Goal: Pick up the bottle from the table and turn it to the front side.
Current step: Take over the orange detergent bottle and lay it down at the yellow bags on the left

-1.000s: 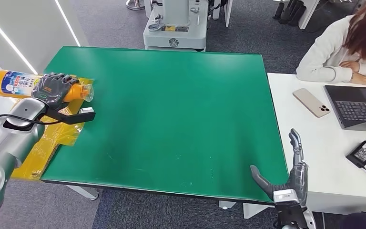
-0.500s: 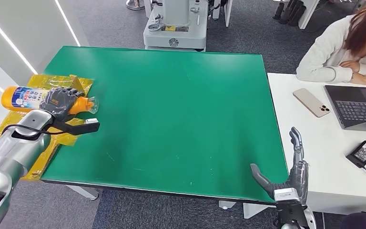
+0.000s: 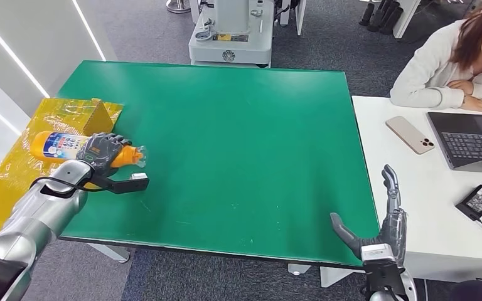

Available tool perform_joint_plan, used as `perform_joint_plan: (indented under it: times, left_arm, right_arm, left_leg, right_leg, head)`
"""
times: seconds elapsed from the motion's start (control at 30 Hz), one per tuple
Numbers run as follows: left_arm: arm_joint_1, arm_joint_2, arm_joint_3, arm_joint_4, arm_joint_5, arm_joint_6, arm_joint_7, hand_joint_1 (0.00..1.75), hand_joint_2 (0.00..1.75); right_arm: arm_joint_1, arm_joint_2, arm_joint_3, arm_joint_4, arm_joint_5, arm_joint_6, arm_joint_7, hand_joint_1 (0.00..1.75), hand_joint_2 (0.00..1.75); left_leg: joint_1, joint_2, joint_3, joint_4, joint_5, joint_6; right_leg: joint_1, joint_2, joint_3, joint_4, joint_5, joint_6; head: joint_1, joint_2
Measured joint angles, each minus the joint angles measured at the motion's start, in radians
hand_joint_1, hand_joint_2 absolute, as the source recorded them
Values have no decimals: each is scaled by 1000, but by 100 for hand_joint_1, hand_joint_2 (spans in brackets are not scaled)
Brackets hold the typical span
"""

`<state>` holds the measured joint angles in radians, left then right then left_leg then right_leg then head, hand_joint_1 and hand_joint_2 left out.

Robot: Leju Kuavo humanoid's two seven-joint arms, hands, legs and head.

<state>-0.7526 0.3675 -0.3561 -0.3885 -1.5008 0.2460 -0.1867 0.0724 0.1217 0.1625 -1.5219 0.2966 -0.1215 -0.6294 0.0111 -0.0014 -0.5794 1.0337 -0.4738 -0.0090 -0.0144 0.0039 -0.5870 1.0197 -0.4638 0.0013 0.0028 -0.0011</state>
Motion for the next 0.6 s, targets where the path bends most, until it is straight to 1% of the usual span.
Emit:
perform_joint_plan:
  times: [0.27,0.6]
  left_arm:
    - [14,-39,0,12,8,-21,-2,175,175]
    - [19,-59,0,30,29,-70,13,175,175]
  right_arm:
    - [-5,0,0,3,-1,0,1,0,175]
    - [-2,0,-12,3,-4,1,1,0,175]
  left_leg:
    - [0,0,0,0,0,0]
    - [0,0,0,0,0,0]
  right_leg:
    - [0,0,0,0,0,0]
    - [0,0,0,0,0,0]
  head:
    - [0,0]
    - [0,0]
